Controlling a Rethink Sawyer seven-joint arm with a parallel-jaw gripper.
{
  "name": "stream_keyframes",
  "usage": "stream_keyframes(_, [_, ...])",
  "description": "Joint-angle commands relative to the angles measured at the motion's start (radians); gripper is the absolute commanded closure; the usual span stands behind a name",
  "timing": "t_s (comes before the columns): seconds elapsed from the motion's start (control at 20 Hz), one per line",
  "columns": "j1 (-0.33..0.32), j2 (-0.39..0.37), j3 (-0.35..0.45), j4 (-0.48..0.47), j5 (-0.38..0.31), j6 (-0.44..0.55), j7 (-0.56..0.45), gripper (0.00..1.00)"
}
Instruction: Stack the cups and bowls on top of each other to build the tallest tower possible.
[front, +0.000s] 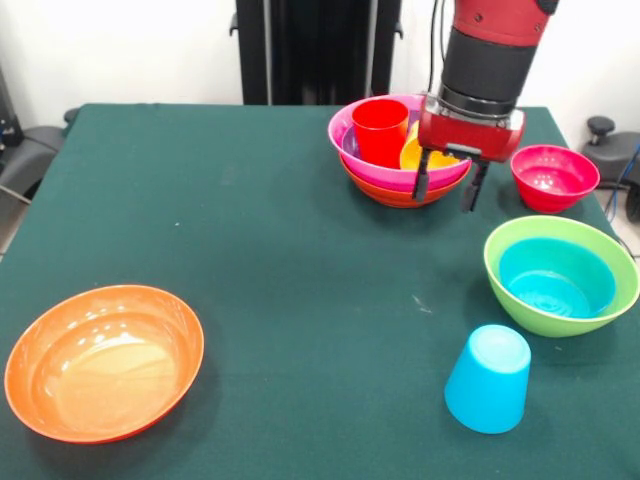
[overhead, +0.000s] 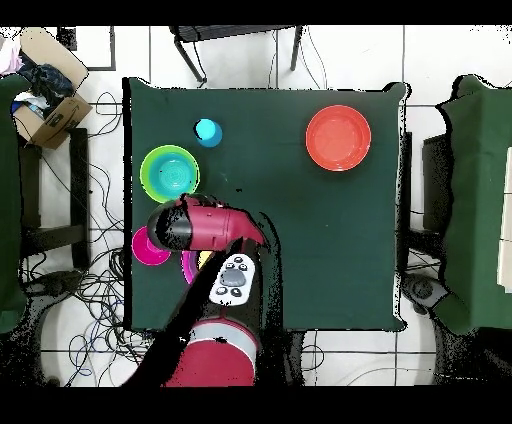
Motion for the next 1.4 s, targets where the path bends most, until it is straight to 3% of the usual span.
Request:
stream_keyframes(0.05, [-0.001, 0.064, 0.089, -0.013, 0.011, -0.092, 0.167, 0.0])
stream_keyframes(0.45, [-0.054, -0.007, 0.142, 0.012, 0.007, -0.15, 0.165, 0.0])
stream_keyframes(0.6, [-0.02, -0.027, 0.1, -0.006, 0.011, -0.121, 0.162, 0.0])
stream_keyframes(0.75, [0.029, -0.03, 0.043, -0.062, -0.017, 0.002, 0.103, 0.0])
stream_keyframes(0.8, [0.017, -0.036, 0.062, -0.069, -0.024, 0.034, 0.078, 0.0])
stream_keyframes(0.95, [0.059, -0.041, 0.009, -0.114, -0.026, 0.114, 0.074, 0.0])
stream_keyframes(1.2, [0.041, -0.049, 0.057, -0.078, -0.003, 0.183, 0.092, 0.0])
stream_keyframes(1.25, [0.019, -0.05, 0.094, -0.055, 0.006, 0.18, 0.089, 0.0])
stream_keyframes(1.4, [0.012, -0.026, 0.102, -0.047, 0.009, 0.122, 0.113, 0.0])
